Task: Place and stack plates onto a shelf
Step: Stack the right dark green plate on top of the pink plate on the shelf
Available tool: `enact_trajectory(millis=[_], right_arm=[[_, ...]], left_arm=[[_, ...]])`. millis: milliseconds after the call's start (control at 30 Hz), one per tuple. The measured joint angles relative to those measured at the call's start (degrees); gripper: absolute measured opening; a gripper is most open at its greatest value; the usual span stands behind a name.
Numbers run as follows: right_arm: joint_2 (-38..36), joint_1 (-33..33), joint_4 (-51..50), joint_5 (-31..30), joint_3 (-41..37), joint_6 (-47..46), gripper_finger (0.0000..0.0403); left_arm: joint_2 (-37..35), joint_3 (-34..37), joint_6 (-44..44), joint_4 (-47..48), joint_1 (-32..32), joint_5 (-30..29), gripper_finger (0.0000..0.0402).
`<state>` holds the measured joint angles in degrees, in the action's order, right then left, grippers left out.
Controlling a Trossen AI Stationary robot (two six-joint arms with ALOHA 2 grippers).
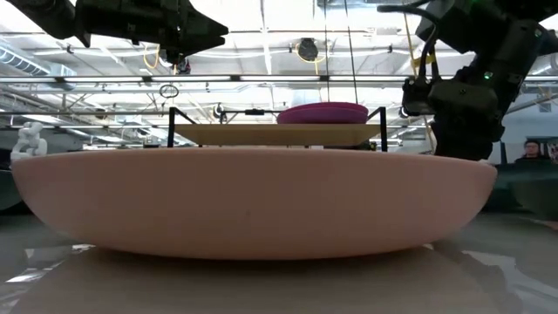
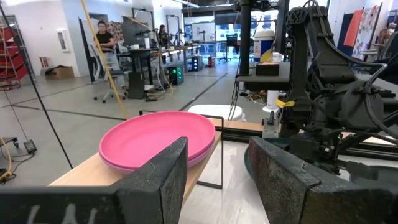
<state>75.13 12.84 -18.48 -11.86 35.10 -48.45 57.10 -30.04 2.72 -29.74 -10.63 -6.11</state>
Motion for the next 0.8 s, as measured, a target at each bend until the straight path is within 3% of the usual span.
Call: enact_trajectory(millis=[567,800], right_arm=[[-0.01,0.56,-4.86,2.96,5.26,6.55,0.0002],[0.00,0.66,-6.69,3.09,5.86,10.23,0.0056]], left_arm=[[0.02,0.00,0.00,-0.02,0.02,0.00,0.0177],[0.00,0.00,0.00,-0.02,0.01,0.00,0.0177]])
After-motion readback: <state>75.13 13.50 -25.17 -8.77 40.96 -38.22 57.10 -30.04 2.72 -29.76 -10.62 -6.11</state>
